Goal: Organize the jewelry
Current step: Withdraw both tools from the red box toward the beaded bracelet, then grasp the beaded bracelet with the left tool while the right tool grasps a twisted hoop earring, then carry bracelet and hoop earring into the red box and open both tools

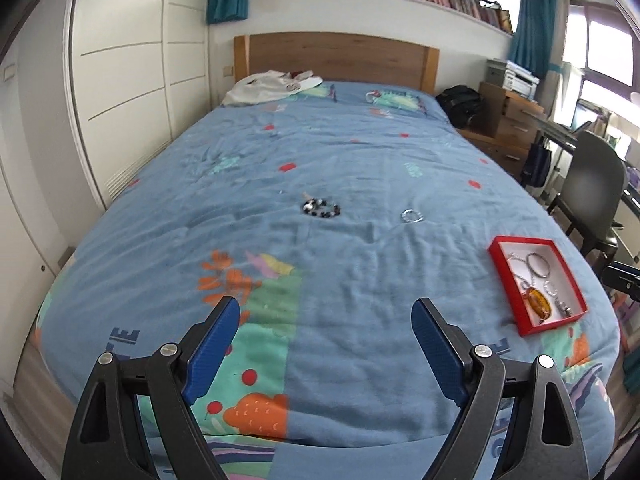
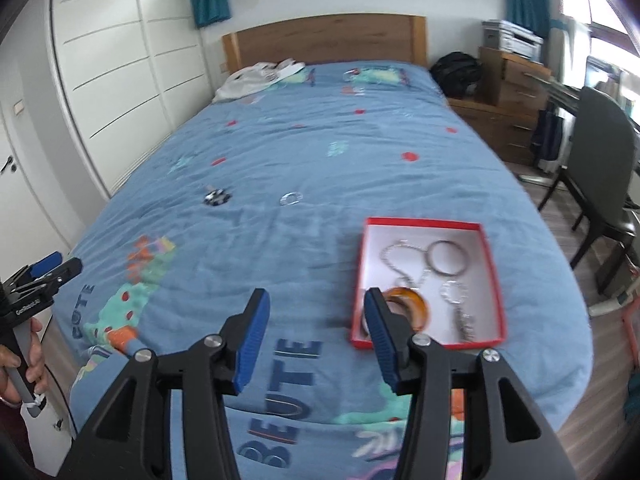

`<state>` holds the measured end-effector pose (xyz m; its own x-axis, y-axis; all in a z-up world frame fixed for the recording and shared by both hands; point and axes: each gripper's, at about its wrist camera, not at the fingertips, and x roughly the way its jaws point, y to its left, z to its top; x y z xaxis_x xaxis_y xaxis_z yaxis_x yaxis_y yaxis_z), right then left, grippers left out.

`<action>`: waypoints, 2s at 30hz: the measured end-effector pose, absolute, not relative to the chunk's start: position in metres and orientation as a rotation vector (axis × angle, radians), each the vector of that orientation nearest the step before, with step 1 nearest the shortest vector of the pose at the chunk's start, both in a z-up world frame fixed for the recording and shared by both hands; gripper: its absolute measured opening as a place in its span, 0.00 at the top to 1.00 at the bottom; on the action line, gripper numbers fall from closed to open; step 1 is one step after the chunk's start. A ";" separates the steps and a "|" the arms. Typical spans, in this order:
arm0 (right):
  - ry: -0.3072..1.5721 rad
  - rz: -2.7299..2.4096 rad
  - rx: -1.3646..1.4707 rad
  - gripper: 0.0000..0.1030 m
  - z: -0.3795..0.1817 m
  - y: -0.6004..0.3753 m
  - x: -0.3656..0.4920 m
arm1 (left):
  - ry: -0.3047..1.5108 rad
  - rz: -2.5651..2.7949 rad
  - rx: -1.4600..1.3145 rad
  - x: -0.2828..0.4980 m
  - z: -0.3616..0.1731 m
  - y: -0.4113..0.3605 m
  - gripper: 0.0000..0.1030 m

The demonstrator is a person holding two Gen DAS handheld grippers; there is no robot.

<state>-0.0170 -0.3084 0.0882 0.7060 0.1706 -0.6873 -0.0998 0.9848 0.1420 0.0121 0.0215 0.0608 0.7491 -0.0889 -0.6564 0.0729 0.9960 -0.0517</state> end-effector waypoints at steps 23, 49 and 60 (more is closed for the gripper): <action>0.895 0.296 0.076 0.41 -0.025 -0.229 0.241 | 0.891 -0.093 -0.112 0.271 -0.055 0.015 0.02; 0.955 0.256 0.127 0.63 -0.093 -0.232 0.339 | 0.904 -0.035 -0.094 0.362 -0.100 -0.003 0.83; 0.928 0.276 0.145 0.63 -0.075 -0.233 0.310 | 0.876 -0.044 -0.081 0.330 -0.076 -0.016 0.84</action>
<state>0.3099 -0.2334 -0.0749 0.5679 0.2962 -0.7680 -0.1720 0.9551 0.2413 0.3301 -0.0161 -0.0758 0.6393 -0.0715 -0.7656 0.0052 0.9960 -0.0887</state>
